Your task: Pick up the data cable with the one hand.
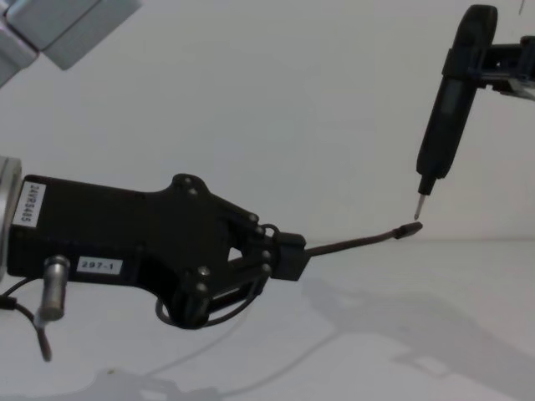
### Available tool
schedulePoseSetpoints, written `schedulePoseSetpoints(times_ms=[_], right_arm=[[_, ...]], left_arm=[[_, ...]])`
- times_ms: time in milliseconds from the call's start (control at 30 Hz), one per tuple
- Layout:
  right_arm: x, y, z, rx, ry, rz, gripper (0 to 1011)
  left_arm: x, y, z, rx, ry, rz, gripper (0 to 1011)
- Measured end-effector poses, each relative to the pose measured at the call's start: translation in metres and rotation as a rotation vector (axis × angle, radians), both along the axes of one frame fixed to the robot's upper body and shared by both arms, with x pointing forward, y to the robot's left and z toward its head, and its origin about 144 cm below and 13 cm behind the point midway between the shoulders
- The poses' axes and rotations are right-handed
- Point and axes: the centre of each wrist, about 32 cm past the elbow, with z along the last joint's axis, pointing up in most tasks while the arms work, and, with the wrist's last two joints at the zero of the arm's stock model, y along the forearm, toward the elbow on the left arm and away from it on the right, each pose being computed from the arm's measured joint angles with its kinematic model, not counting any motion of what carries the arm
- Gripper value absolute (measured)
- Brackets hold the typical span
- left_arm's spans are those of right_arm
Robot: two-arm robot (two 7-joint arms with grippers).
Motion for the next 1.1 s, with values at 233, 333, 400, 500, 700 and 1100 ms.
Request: schedulePoseSetpoints(times_ms=[233, 333, 400, 500, 700, 1100], right_arm=[[0.0009, -0.0004, -0.0011, 0.002, 0.008, -0.011, 283], [0.0008, -0.0008, -0.0013, 0.004, 0.011, -0.013, 283], [0.0007, -0.001, -0.0015, 0.004, 0.014, -0.015, 283], [0.0003, -0.0015, -0.0019, 0.005, 0.018, -0.016, 283], [-0.0008, -0.0019, -0.0016, 0.007, 0.023, -0.017, 283], [-0.0026, -0.0023, -0.0007, 0.012, 0.026, -0.014, 283]], left_arm=[[0.0, 0.0, 0.0, 0.0, 0.0, 0.0, 40], [0.0, 0.0, 0.0, 0.0, 0.0, 0.0, 40], [0.0, 0.0, 0.0, 0.0, 0.0, 0.0, 40], [0.0, 0.0, 0.0, 0.0, 0.0, 0.0, 40], [0.0, 0.0, 0.0, 0.0, 0.0, 0.0, 40], [0.0, 0.0, 0.0, 0.0, 0.0, 0.0, 40]])
